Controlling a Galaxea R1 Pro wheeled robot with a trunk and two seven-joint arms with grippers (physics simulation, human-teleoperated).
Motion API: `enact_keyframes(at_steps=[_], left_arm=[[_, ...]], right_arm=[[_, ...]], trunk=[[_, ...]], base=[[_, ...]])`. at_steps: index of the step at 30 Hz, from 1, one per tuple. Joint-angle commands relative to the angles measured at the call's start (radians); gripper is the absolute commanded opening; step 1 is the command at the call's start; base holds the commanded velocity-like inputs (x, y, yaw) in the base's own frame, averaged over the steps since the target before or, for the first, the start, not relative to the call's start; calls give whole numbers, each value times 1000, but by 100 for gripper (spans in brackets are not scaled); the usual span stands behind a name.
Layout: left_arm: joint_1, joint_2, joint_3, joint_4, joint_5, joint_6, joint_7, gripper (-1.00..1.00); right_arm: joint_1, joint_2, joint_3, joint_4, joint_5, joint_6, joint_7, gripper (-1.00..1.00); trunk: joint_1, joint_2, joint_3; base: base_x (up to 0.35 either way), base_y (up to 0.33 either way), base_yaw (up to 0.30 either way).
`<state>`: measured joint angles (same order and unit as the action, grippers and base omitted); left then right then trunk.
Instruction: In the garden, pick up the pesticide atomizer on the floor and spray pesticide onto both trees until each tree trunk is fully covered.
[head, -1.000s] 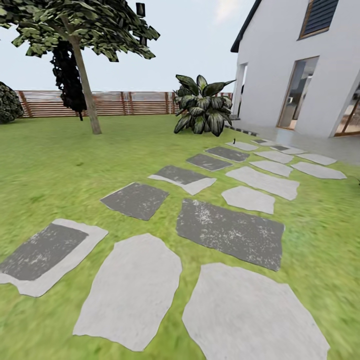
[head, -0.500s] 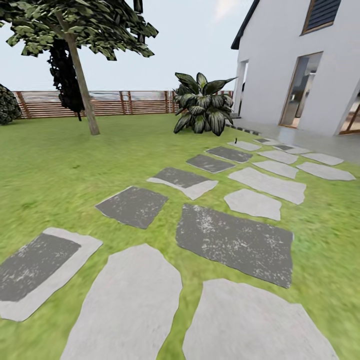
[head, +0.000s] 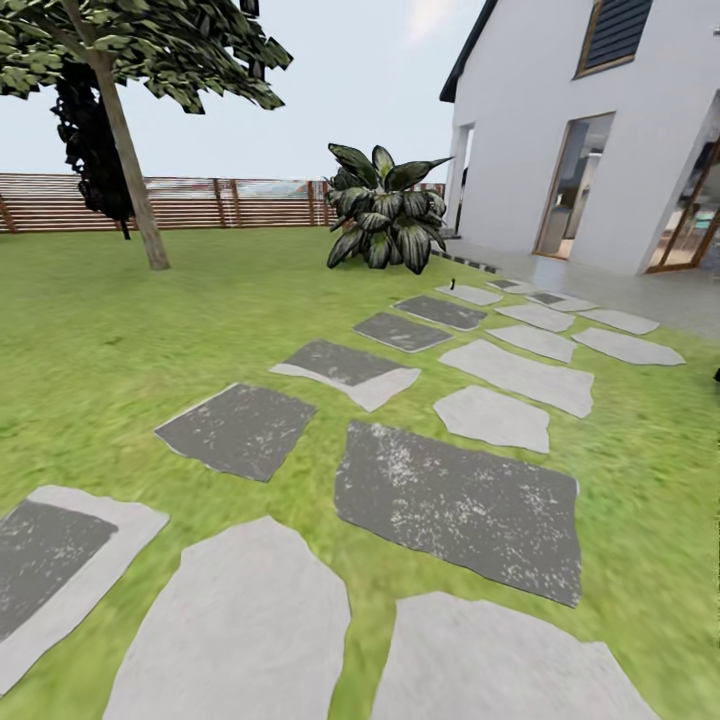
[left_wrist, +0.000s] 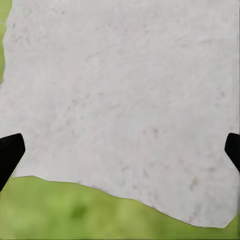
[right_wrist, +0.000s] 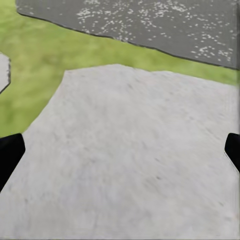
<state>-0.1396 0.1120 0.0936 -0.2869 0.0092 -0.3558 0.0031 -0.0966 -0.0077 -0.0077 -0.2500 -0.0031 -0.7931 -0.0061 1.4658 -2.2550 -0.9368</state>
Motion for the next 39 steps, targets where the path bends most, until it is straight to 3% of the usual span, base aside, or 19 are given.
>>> enact_keyframes(at_steps=[1, 39], left_arm=[[0, 0, 0, 0, 0, 0, 0, 100], [2, 0, 0, 0, 0, 0, 0, 100]], right_arm=[[0, 0, 0, 0, 0, 0, 0, 100], [0, 0, 3, 2, 3, 0, 8, 100]], trunk=[[0, 0, 0], [0, 0, 0]], base=[[340, 0, -165], [340, -23, -16]])
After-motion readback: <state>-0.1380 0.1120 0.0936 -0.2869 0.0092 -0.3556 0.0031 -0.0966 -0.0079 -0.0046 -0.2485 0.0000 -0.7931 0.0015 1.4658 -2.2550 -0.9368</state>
